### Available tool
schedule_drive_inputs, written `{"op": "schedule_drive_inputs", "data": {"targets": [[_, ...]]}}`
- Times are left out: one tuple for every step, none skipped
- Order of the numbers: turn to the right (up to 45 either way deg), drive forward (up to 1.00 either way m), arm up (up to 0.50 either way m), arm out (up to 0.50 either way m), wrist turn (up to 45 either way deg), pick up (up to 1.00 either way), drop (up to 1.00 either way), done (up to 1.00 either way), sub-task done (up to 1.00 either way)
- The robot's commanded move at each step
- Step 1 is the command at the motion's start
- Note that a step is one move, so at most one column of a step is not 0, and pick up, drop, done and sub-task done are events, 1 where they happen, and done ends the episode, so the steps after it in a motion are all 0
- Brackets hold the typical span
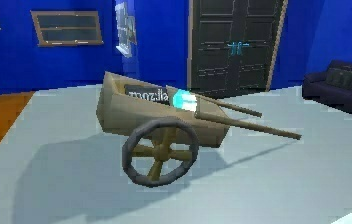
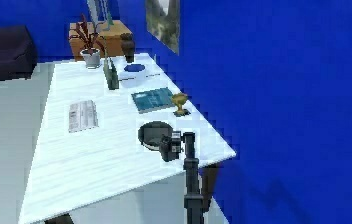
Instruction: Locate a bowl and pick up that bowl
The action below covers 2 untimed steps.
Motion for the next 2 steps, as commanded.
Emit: {"op": "schedule_drive_inputs", "data": {"targets": [[0.0,0.00,0.10,0.00,0.0,0.00,0.00,0.00,0.00],[0.0,0.00,0.00,0.00,0.0,0.00,0.00,1.00,0.00]]}}
